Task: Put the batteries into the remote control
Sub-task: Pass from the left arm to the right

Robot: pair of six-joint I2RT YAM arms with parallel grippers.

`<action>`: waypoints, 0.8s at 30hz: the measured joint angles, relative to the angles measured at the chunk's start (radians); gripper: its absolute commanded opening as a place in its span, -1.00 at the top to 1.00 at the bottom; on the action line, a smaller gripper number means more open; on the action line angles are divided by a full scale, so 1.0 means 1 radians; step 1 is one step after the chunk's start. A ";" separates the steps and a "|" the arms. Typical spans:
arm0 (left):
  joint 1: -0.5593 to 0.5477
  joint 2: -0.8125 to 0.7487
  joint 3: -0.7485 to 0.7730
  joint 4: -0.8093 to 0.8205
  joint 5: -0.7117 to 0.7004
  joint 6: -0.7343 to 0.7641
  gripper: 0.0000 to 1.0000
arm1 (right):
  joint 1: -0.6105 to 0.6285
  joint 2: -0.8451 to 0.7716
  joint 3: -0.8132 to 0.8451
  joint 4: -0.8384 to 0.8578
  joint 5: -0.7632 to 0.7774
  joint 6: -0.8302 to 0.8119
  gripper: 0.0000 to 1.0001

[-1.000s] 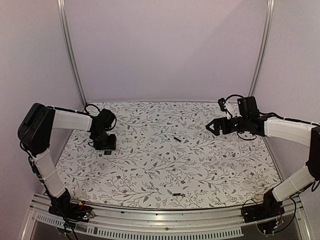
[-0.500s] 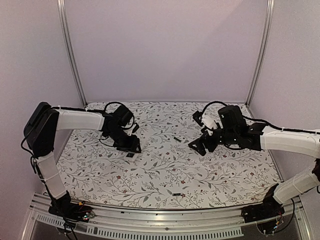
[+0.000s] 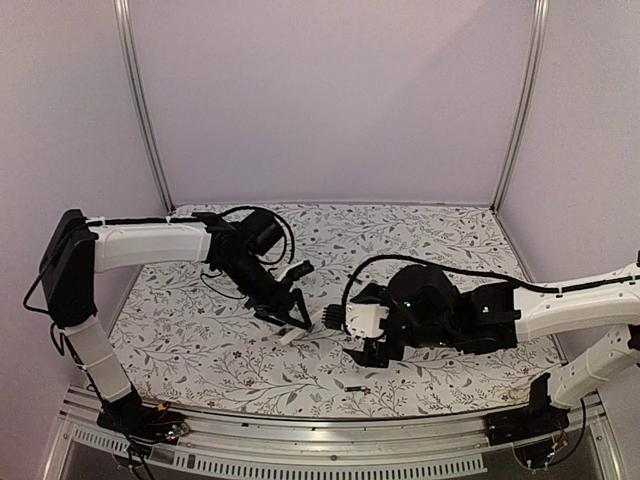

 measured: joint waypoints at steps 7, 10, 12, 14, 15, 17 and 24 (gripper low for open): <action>-0.098 0.000 0.045 -0.082 0.114 0.039 0.85 | 0.078 0.054 0.070 -0.057 0.042 -0.121 -0.33; -0.116 0.000 0.055 -0.101 0.156 0.048 0.88 | 0.085 0.061 0.089 -0.094 0.038 -0.144 -0.23; -0.122 0.000 0.061 -0.109 0.175 0.051 0.88 | 0.087 0.076 0.110 -0.118 0.039 -0.155 -0.21; -0.131 0.005 0.075 -0.116 0.193 0.054 0.89 | 0.089 0.095 0.131 -0.136 0.039 -0.165 -0.20; -0.135 0.006 0.082 -0.119 0.197 0.055 0.89 | 0.090 0.104 0.139 -0.144 0.039 -0.169 -0.18; -0.145 0.011 0.096 -0.121 0.207 0.058 0.90 | 0.092 0.123 0.154 -0.157 0.039 -0.175 -0.14; -0.177 0.038 0.106 -0.125 0.229 0.062 0.94 | 0.093 0.169 0.193 -0.205 0.039 -0.202 0.27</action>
